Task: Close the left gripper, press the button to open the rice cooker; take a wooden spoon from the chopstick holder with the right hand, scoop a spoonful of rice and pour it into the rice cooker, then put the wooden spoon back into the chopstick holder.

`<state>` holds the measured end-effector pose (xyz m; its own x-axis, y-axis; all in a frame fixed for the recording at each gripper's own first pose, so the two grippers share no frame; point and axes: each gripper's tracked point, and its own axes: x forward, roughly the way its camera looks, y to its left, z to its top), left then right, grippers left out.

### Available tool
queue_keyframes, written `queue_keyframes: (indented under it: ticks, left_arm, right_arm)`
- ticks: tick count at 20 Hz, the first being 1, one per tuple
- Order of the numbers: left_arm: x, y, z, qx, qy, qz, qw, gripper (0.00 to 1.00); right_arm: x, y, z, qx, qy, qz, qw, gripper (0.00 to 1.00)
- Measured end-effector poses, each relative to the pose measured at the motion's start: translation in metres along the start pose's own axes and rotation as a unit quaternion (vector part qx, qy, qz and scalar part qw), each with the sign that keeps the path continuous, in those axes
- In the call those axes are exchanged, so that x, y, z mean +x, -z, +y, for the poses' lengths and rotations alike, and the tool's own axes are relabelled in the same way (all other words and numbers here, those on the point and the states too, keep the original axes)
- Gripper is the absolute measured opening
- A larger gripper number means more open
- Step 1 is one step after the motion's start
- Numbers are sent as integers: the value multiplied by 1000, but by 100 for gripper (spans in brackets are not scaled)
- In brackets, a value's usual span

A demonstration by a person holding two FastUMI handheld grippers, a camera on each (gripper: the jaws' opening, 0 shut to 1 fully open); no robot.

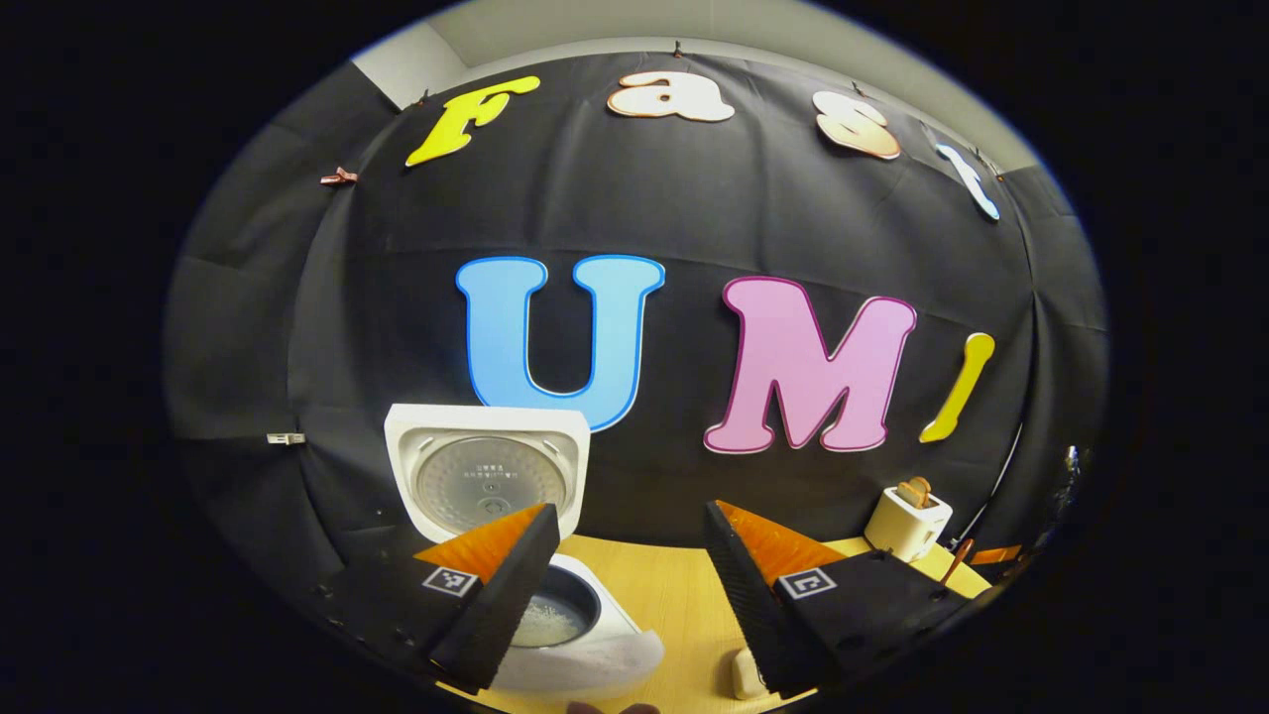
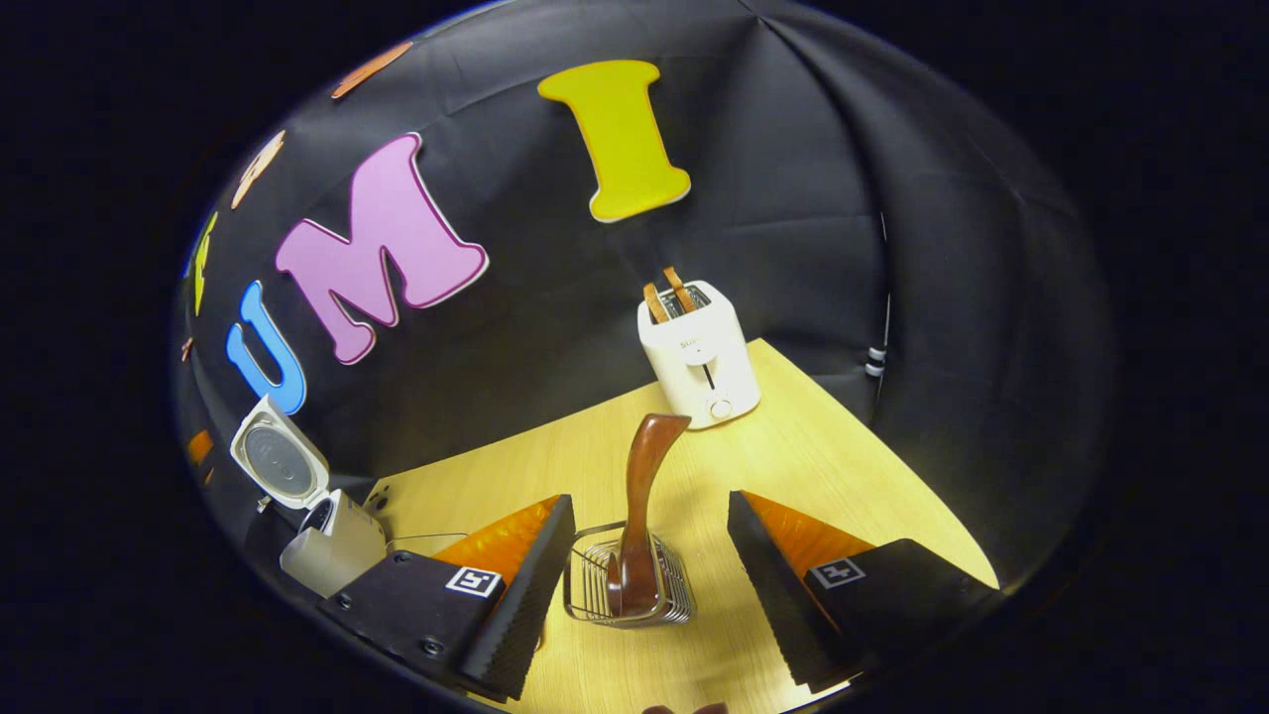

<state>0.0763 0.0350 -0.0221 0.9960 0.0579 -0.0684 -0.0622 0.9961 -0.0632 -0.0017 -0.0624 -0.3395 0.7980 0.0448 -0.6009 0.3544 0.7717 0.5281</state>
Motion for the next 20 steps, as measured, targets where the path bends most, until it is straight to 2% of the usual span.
queue_keyframes:
  ticks: [5, 11, 15, 20]
  left_arm:
    - [45, -38, 42, 22, -39, -26, 999, 95]
    - [104, -82, 100, 19, -89, -53, 994, 95]
    - [143, -83, 126, 16, -107, -42, 993, 95]
    - [189, -58, 156, 26, -131, -2, 991, 95]
  right_arm:
    - [-37, -17, 11, -42, -4, -28, 999, 98]
    - [-74, -27, 38, -83, -20, -47, 995, 98]
    - [-87, -29, 51, -94, -23, -54, 994, 98]
    - [-96, -29, 53, -96, -15, -55, 994, 98]
